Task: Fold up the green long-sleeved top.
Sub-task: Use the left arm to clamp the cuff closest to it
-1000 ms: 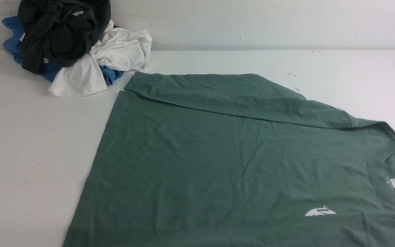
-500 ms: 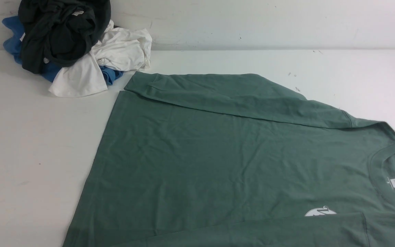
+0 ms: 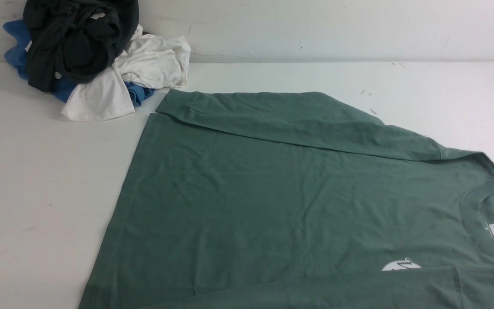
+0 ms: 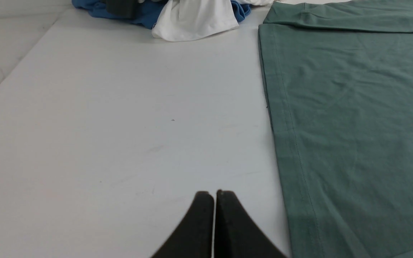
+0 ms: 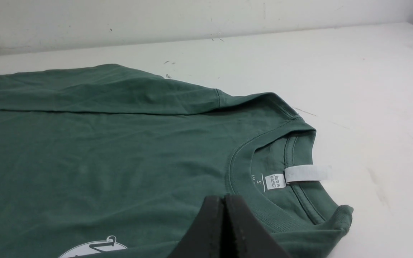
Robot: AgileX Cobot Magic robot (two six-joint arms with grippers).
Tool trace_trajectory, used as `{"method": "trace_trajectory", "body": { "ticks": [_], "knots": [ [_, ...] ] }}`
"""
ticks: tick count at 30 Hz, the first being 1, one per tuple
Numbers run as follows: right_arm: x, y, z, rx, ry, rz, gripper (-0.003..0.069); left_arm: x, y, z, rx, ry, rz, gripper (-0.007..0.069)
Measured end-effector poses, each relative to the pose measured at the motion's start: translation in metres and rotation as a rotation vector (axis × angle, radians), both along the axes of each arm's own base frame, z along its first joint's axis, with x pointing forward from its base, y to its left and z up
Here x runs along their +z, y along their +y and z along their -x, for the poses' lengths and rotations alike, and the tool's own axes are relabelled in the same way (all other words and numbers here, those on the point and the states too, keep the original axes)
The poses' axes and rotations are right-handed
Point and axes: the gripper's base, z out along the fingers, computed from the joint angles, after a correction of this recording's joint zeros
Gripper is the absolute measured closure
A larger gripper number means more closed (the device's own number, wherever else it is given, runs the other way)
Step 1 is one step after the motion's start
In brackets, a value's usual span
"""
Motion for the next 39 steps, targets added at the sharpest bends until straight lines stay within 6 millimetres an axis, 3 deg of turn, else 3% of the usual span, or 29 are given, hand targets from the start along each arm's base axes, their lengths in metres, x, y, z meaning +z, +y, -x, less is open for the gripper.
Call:
{"method": "trace_trajectory", "body": {
  "ticks": [22, 26, 28, 29, 32, 36, 39],
  "knots": [
    [0.000, 0.001, 0.000, 0.002, 0.000, -0.033, 0.0675, 0.001, 0.000, 0.000, 0.001, -0.010, -0.008, 0.0631],
    [0.000, 0.001, 0.000, 0.004, -0.001, -0.053, 0.0675, 0.005, -0.002, -0.001, 0.017, -0.055, 0.158, 0.0631],
    [0.000, 0.003, 0.000, 0.005, -0.007, -0.167, 0.0675, 0.010, -0.007, -0.002, 0.051, -0.094, 0.526, 0.0631],
    [0.000, 0.004, 0.000, 0.005, -0.008, -0.181, 0.0675, 0.010, -0.007, -0.002, 0.053, -0.093, 0.554, 0.0631],
    [0.001, 0.009, 0.000, 0.000, -0.022, -0.547, 0.0675, 0.015, -0.011, -0.002, 0.079, -0.094, 0.941, 0.0631],
    [0.004, 0.016, -0.001, -0.001, -0.028, -0.967, 0.0675, 0.017, -0.013, -0.002, 0.084, -0.094, 1.099, 0.0631],
    [0.007, 0.017, -0.001, 0.004, -0.037, -1.088, 0.0675, 0.018, -0.013, -0.002, 0.085, -0.093, 1.134, 0.0631]
  ]
}}
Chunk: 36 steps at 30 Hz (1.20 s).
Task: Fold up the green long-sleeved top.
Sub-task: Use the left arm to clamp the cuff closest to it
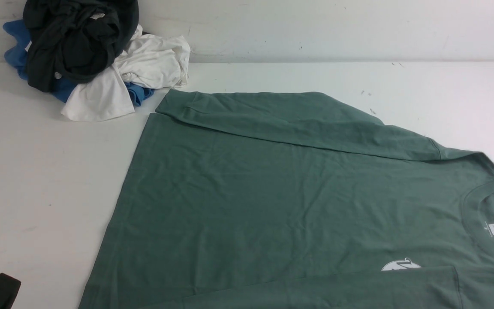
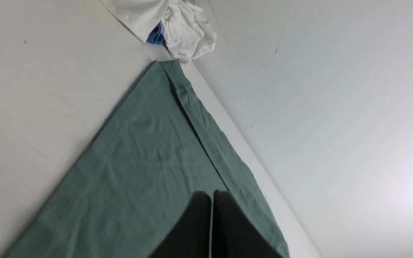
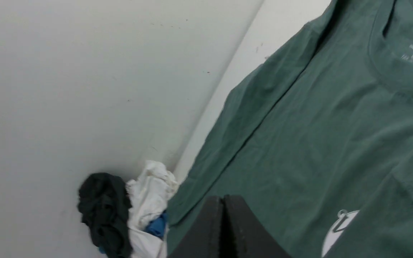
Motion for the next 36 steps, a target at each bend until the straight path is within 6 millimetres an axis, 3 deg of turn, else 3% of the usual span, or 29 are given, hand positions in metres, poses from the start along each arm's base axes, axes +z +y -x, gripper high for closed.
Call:
{"method": "trace_trajectory", "body": {
  "ticks": [5, 10, 13, 18, 19, 22, 25, 29, 31, 36],
  "knots": [
    [0.001, -0.001, 0.000, -0.007, -0.024, 0.085, 0.0675, 0.004, -0.001, 0.001, -0.018, -0.021, -0.108, 0.0631],
    [0.002, -0.003, -0.001, -0.011, -0.049, 0.246, 0.0675, 0.049, -0.006, 0.010, -0.093, -0.156, -0.500, 0.0631],
    [0.009, -0.004, 0.000, -0.007, -0.081, 0.382, 0.0675, 0.070, -0.011, 0.009, -0.191, -0.116, -0.676, 0.0631],
    [0.053, -0.008, -0.008, -0.030, -0.119, 0.658, 0.0675, 0.088, -0.014, -0.017, -0.501, 0.237, -0.910, 0.0631],
    [0.072, -0.009, -0.019, -0.010, -0.090, 0.768, 0.0675, 0.095, -0.011, -0.030, -0.620, 0.408, -0.974, 0.0631],
    [0.109, -0.008, -0.041, 0.076, -0.024, 0.928, 0.0675, 0.101, -0.004, -0.052, -0.749, 0.639, -1.026, 0.0628],
    [0.142, -0.001, -0.062, 0.224, 0.055, 0.978, 0.0675, 0.093, -0.005, -0.074, -0.806, 0.766, -1.028, 0.0603],
    [0.159, 0.017, -0.079, 0.491, 0.156, 1.007, 0.0675, 0.069, -0.011, -0.095, -0.872, 0.869, -0.995, 0.0519],
    [0.158, 0.031, -0.082, 0.672, 0.206, 1.024, 0.0675, 0.047, -0.012, -0.102, -0.913, 0.960, -0.956, 0.0437],
    [0.142, 0.049, -0.072, 0.930, 0.287, 1.069, 0.0675, 0.017, -0.011, -0.109, -0.890, 1.022, -0.910, 0.0301]
  ]
}}
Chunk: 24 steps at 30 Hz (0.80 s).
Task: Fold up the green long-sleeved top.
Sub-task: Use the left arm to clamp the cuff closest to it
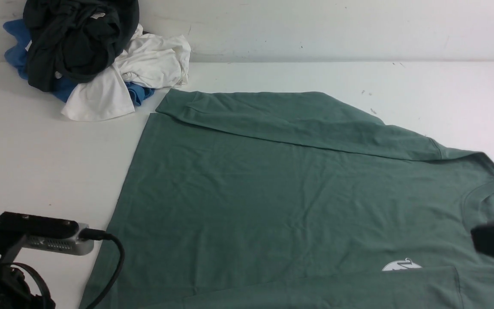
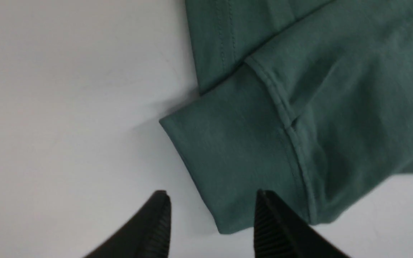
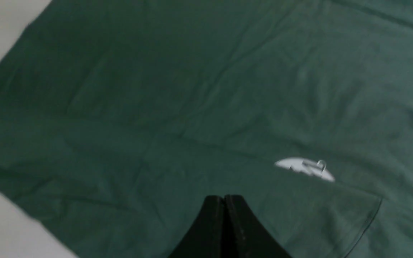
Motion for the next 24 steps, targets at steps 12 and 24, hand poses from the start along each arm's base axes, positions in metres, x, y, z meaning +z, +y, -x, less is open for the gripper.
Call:
{"method": "trace_trajectory", "body": {
  "ticks": [12, 24],
  "knots": [
    [-0.013, 0.003, 0.003, 0.064, 0.001, 0.080, 0.0675, -0.044, 0.009, -0.015, 0.157, 0.036, 0.006, 0.0261],
    [-0.012, 0.003, 0.002, 0.059, -0.010, 0.075, 0.0675, -0.052, 0.009, -0.018, 0.164, 0.067, 0.006, 0.0557]
  ]
}}
